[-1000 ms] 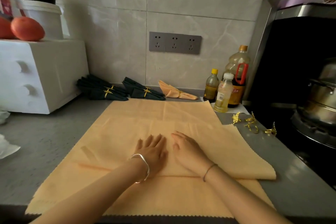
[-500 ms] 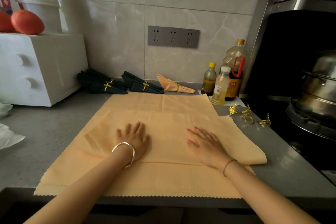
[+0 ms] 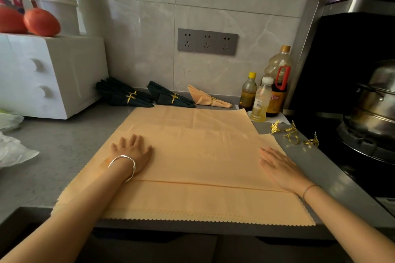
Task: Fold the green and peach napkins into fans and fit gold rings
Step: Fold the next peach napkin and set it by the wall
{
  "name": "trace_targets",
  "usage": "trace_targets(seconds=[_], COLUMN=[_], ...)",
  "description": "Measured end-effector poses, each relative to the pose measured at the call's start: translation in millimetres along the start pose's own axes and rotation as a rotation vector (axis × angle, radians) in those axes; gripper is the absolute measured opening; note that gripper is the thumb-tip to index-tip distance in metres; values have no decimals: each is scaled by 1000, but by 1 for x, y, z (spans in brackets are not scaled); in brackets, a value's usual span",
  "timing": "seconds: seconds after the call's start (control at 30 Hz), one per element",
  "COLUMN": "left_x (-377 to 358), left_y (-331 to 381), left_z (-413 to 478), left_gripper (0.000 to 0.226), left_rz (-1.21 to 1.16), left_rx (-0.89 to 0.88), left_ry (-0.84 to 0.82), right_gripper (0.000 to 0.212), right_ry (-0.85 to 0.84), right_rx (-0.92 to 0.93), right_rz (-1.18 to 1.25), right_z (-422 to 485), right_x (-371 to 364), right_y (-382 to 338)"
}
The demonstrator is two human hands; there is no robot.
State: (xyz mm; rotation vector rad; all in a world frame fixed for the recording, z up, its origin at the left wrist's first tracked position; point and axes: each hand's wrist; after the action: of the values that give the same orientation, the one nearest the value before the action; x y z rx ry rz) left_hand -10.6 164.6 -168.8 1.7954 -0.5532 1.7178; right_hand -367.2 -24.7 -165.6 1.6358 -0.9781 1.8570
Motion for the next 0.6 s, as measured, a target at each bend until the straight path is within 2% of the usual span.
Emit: trace_targets(seconds=[0.2, 0.3, 0.43, 0.5, 0.6], left_x=[-1, -3, -4, -4, -6], left_y=[0, 1, 1, 2, 2], left_z=[0, 1, 3, 2, 2], left_gripper=[71, 77, 80, 80, 80], left_rz=[-40, -50, -68, -67, -67], left_rx=[42, 80, 87, 89, 91], left_ry=[29, 35, 37, 40, 45], right_gripper=[46, 48, 51, 50, 43], right_ry=[19, 42, -37, -71, -25], right_rx=[-56, 52, 111, 99, 68], right_rz=[-28, 35, 124, 54, 13], right_z=[24, 57, 109, 131, 159], right_x=[13, 17, 14, 10, 4], right_y=[-18, -50, -105, -124, -150])
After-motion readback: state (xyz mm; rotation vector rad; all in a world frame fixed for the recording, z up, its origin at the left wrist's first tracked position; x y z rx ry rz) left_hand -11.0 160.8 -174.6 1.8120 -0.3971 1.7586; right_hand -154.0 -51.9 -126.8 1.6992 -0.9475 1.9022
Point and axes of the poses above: each hand's wrist, its own z-axis towards the middle knuckle, its own x-axis out of the back of the hand, y = z × x, and after that the axes turned 5 degrees about x, right-handed
